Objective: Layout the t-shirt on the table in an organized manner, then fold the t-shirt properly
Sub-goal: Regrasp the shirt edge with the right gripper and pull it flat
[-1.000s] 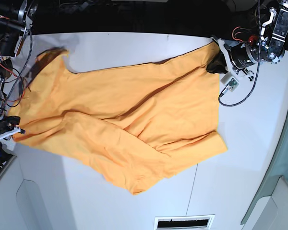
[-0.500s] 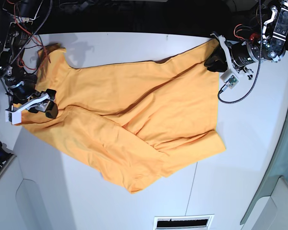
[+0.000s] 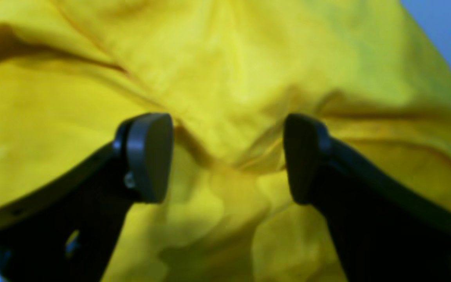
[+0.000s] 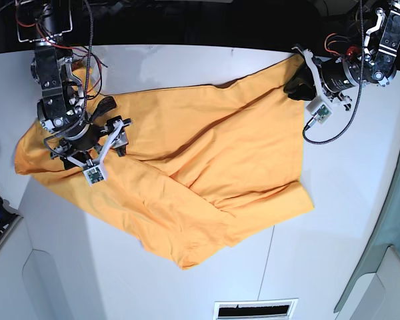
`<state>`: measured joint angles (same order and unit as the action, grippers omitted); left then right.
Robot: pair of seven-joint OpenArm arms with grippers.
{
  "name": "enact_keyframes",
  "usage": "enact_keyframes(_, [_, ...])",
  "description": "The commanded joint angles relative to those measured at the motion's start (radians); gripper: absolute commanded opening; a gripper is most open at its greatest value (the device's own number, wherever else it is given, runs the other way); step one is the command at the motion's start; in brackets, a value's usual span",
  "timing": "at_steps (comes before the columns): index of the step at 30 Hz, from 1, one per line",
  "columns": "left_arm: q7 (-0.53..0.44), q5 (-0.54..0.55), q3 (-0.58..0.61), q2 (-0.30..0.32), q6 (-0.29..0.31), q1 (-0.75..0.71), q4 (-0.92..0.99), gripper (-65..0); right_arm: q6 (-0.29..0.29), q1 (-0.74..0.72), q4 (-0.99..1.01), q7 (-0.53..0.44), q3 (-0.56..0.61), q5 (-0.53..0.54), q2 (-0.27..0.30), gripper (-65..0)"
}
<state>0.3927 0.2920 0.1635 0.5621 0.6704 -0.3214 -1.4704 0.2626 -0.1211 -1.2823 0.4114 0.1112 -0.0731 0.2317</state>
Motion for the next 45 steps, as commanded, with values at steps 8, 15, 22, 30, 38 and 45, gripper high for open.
enact_keyframes(8, [0.083, -0.047, 0.001, 0.004, -0.104, -0.014, 0.005, -49.8, -0.128, -0.125, 0.089, -0.033, 0.063, -0.013, 0.037, -37.4])
enact_keyframes(15, [0.084, -0.05, 0.001, 0.004, -0.109, -0.014, 0.005, -49.9, -0.109, -0.162, 0.089, -0.015, 0.063, -0.014, 0.037, -58.7])
enact_keyframes(22, [0.116, -0.05, 0.001, 0.004, -0.109, -0.014, 0.006, -61.4, -0.104, -0.229, 0.089, -0.019, 0.063, -0.022, 0.05, -65.0])
enact_keyframes(30, [0.143, -0.05, 0.001, 0.009, 0.027, -0.031, 0.005, -65.0, -0.132, -0.479, 0.152, -0.037, 0.061, -0.019, 0.154, -65.0])
enact_keyframes(38, [0.139, -0.045, 0.001, 0.009, 0.028, -0.03, -0.025, -62.9, -0.287, -0.546, 0.314, 0.014, 0.05, 0.032, 0.188, -19.9])
enact_keyframes(45, [0.142, -0.042, 0.001, 0.018, 0.028, -0.031, -0.06, -48.3, -0.394, -0.409, 0.218, 0.19, 0.043, 0.032, 0.186, -20.3])
